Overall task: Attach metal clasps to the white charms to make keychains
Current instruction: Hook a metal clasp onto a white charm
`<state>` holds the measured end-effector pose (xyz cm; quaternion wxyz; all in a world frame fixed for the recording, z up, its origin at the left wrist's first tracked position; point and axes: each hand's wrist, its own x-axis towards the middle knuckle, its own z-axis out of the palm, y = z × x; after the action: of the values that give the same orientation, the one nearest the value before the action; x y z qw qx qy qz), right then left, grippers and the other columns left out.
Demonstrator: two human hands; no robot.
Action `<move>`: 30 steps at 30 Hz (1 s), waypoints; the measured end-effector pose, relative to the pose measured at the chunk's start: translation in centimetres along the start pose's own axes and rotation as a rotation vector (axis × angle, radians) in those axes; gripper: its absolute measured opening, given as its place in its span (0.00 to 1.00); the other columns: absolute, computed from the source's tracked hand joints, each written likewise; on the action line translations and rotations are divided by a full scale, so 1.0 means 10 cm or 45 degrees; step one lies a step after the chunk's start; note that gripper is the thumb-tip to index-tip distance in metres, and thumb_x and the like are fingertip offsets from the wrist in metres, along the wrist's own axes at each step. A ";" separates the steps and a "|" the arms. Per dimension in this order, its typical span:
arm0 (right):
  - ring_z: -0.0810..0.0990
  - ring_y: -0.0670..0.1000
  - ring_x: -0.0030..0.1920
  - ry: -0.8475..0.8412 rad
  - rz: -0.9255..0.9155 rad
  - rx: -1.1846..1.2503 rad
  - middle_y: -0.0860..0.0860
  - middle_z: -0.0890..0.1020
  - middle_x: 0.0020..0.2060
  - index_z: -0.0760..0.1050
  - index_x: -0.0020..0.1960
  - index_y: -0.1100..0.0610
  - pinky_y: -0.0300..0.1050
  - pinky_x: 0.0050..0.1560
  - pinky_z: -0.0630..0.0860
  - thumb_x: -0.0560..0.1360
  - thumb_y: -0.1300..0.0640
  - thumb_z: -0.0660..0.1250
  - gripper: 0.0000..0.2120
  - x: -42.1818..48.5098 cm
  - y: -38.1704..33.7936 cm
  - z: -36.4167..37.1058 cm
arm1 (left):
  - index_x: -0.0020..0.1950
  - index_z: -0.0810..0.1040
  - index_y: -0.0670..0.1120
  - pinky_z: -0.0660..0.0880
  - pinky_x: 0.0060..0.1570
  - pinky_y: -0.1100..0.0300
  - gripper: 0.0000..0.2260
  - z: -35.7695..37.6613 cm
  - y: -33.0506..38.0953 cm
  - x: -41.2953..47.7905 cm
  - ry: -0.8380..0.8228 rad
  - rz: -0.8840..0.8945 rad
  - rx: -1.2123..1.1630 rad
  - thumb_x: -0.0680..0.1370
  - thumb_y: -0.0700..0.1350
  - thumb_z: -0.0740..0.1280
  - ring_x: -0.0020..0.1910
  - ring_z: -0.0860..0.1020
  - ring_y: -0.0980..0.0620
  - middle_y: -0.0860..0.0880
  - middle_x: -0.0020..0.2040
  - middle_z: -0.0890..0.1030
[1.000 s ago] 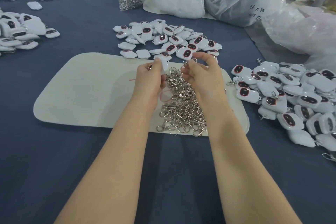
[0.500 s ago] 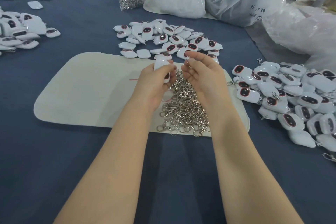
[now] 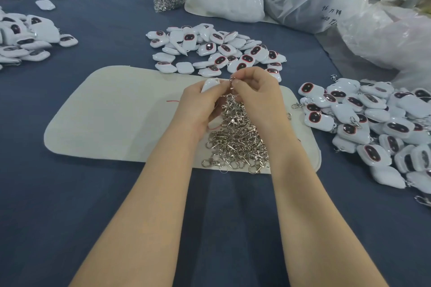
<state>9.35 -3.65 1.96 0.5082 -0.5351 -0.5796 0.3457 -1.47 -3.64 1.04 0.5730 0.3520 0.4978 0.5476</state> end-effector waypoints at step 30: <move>0.75 0.42 0.42 0.057 -0.085 -0.383 0.45 0.79 0.41 0.75 0.47 0.53 0.28 0.43 0.70 0.77 0.62 0.63 0.05 0.01 0.10 0.09 | 0.51 0.78 0.42 0.71 0.48 0.54 0.06 0.06 -0.12 0.00 0.266 0.855 0.971 0.76 0.38 0.64 0.47 0.76 0.48 0.47 0.49 0.80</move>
<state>8.80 -3.27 0.78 0.4462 -0.5933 -0.6309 0.2258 -0.60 -3.75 0.02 0.1439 0.6198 0.5761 0.5131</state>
